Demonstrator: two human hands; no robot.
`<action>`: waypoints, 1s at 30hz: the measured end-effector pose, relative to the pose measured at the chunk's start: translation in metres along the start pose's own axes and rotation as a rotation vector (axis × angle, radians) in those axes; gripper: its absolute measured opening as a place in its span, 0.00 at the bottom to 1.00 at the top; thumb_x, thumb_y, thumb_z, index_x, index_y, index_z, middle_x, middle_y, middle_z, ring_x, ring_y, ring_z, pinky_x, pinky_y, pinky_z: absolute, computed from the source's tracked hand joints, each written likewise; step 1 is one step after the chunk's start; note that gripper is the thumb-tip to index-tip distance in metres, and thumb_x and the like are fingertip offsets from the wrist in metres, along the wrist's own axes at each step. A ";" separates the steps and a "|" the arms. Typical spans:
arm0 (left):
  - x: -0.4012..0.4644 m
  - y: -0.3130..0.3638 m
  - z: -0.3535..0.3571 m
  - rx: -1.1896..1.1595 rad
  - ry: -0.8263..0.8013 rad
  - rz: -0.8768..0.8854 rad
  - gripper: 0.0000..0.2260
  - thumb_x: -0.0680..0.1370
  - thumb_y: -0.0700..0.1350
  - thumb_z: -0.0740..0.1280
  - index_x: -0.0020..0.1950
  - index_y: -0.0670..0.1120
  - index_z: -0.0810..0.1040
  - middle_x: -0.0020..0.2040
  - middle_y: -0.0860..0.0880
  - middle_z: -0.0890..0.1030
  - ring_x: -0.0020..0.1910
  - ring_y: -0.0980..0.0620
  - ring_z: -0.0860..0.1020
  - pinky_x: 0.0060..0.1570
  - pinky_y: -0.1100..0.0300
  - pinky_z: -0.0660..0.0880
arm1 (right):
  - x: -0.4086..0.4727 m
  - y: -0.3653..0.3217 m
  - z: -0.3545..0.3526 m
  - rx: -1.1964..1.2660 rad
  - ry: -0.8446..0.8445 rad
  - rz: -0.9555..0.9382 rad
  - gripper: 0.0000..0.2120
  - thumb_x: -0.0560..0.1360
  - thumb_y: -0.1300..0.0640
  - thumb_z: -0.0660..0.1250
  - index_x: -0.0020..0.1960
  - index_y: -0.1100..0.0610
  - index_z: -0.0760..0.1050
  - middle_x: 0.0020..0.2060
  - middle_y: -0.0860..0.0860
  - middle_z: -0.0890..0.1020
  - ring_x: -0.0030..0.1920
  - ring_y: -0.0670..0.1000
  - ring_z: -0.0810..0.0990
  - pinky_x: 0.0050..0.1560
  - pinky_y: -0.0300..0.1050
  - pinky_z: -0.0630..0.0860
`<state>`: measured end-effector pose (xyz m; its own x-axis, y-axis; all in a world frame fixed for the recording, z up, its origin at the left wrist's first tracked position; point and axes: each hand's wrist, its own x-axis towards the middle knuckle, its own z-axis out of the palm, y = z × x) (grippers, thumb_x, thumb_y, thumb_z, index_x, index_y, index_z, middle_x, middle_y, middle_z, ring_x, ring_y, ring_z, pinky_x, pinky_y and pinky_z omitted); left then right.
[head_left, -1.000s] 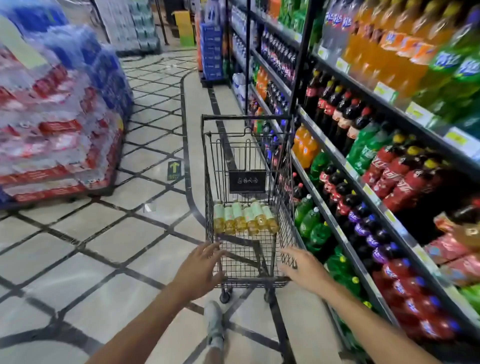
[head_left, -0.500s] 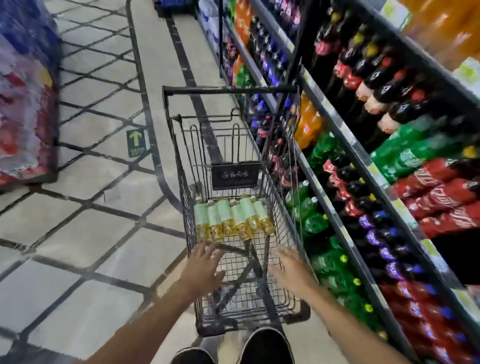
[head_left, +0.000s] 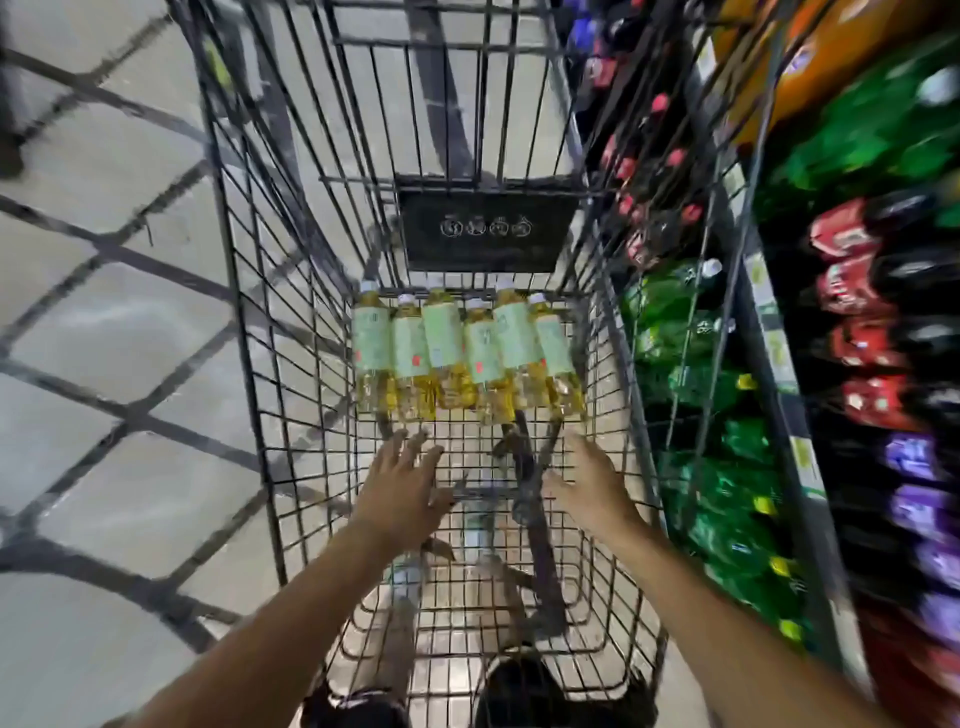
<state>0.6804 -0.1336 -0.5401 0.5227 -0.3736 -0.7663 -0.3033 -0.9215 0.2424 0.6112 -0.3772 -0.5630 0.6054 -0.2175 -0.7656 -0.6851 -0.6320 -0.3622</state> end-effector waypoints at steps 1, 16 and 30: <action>0.012 -0.002 0.007 -0.008 -0.001 -0.003 0.30 0.83 0.59 0.56 0.82 0.48 0.56 0.83 0.46 0.52 0.82 0.40 0.47 0.80 0.44 0.51 | 0.013 0.003 0.005 0.034 0.021 0.000 0.33 0.78 0.52 0.70 0.78 0.58 0.62 0.74 0.56 0.70 0.74 0.57 0.68 0.73 0.49 0.66; 0.081 -0.007 0.055 -0.118 0.032 0.030 0.29 0.83 0.54 0.60 0.82 0.48 0.57 0.83 0.43 0.54 0.81 0.41 0.49 0.80 0.47 0.50 | 0.159 -0.038 0.045 -0.144 0.416 -0.033 0.37 0.71 0.47 0.75 0.74 0.55 0.65 0.67 0.55 0.69 0.68 0.59 0.67 0.64 0.55 0.72; 0.094 0.003 0.035 -0.783 0.194 0.038 0.20 0.83 0.49 0.66 0.74 0.49 0.70 0.72 0.50 0.73 0.69 0.51 0.73 0.66 0.56 0.73 | 0.138 -0.044 0.020 0.494 0.220 0.113 0.27 0.65 0.59 0.81 0.63 0.55 0.80 0.53 0.48 0.84 0.50 0.47 0.83 0.41 0.31 0.78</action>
<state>0.7005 -0.1673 -0.6325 0.6738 -0.3518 -0.6498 0.2847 -0.6879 0.6677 0.7172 -0.3648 -0.6635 0.5515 -0.4476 -0.7039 -0.8270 -0.1832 -0.5315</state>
